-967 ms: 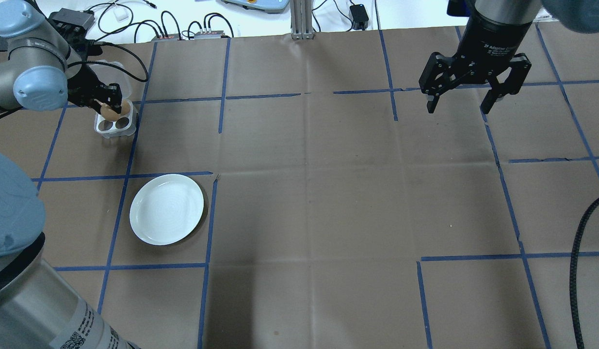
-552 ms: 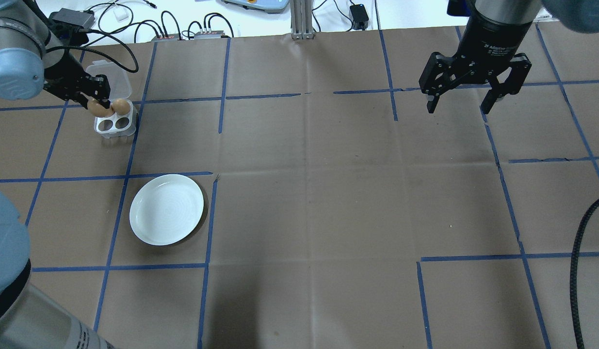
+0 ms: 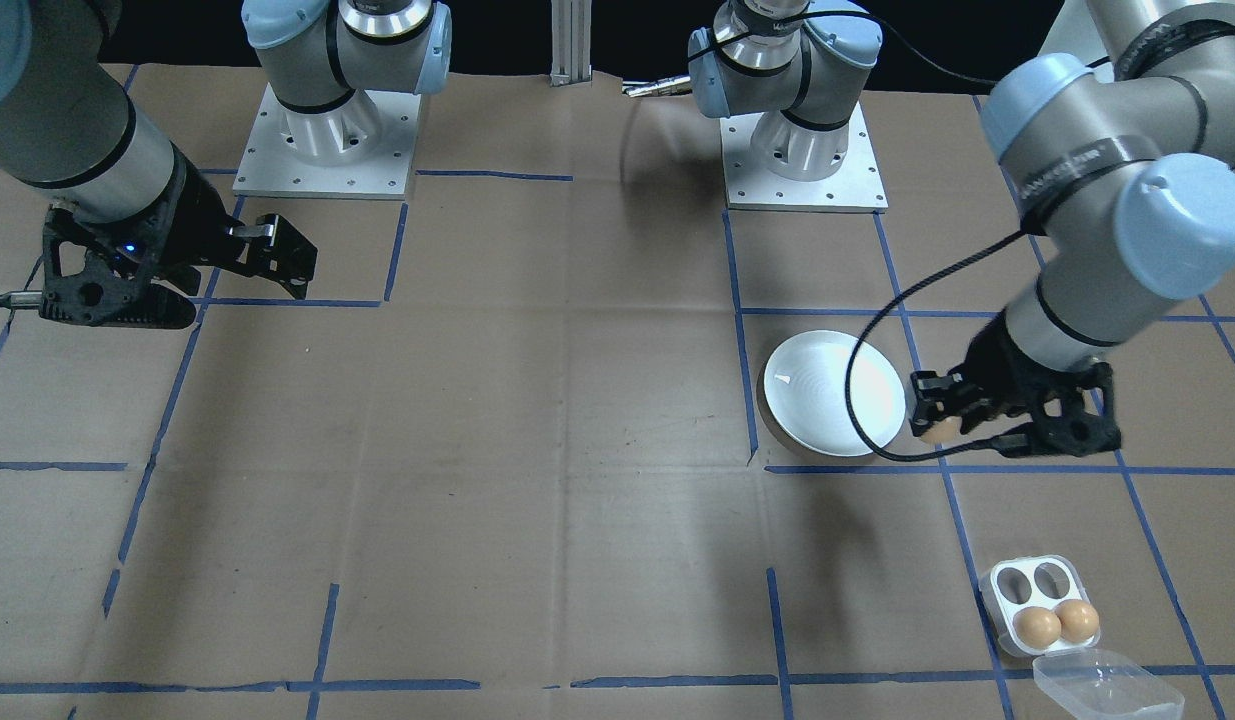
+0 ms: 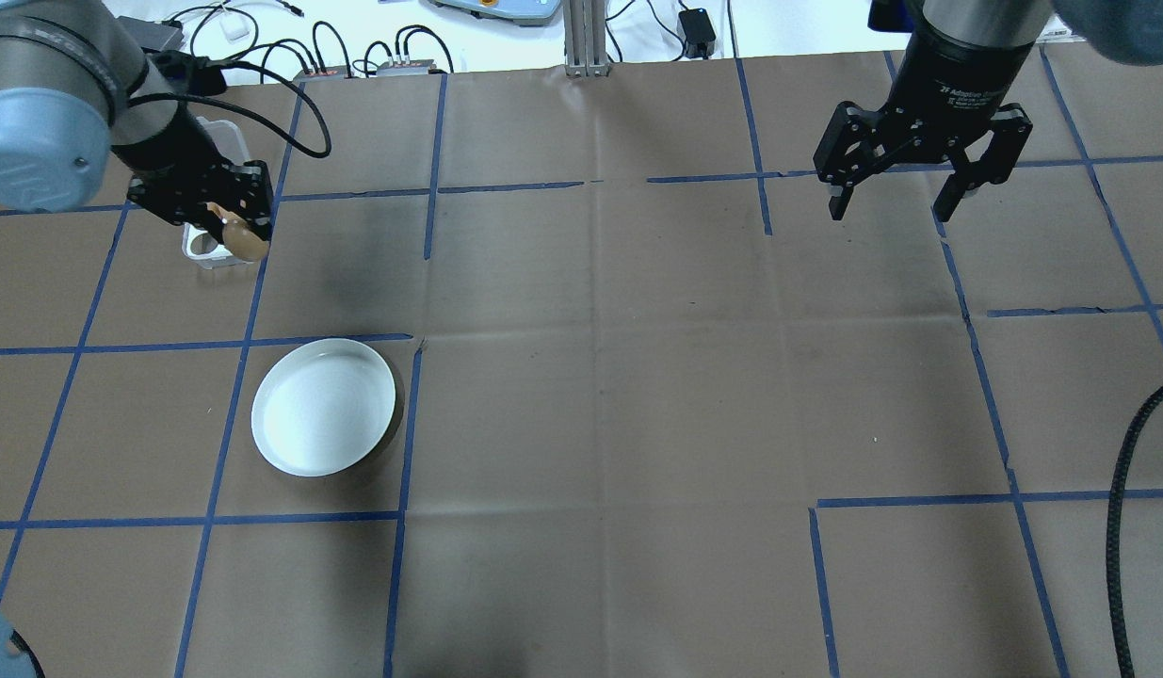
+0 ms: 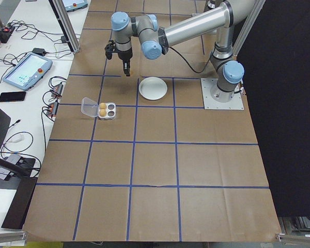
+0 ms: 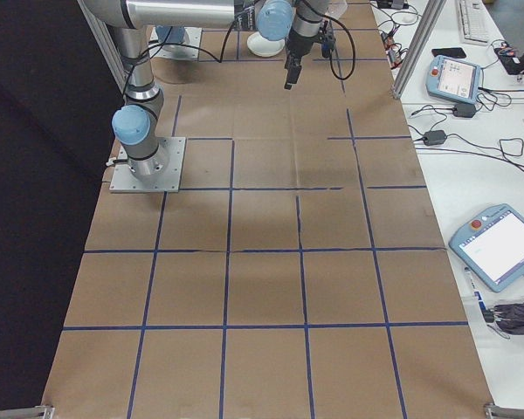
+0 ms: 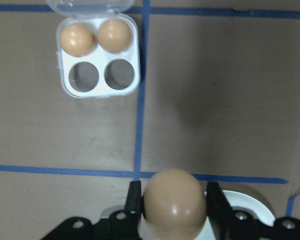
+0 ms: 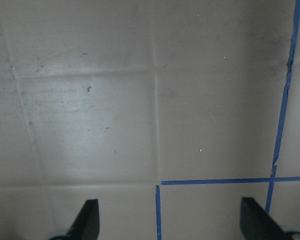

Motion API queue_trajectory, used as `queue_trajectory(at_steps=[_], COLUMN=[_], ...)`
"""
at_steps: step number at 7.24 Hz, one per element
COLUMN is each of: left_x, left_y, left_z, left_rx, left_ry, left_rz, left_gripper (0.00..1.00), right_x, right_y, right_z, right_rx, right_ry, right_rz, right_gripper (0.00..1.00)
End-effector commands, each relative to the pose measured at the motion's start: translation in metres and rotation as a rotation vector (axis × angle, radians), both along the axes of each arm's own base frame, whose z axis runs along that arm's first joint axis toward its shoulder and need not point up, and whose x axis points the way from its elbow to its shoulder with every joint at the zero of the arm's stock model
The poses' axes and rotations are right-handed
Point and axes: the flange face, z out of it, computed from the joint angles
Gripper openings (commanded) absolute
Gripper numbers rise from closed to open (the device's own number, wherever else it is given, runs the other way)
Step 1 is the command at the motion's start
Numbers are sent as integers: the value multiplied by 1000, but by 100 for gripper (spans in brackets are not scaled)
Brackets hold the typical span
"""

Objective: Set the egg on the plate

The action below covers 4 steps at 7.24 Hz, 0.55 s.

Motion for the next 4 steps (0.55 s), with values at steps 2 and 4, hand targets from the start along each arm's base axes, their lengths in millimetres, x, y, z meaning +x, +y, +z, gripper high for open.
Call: queue_trajectory(at_steps=[2,4], left_x=[-30,-26], left_y=[55,81], left_z=[-84,-132], left_rx=[108,84], left_ry=[13,9], left_rz=[-8,-35], left_gripper=[0,0], right_x=[0,0], right_y=[0,0], right_z=[0,0], right_rx=[0,0], right_ry=[1,0], right_rz=[0,0], right_gripper=[100,100])
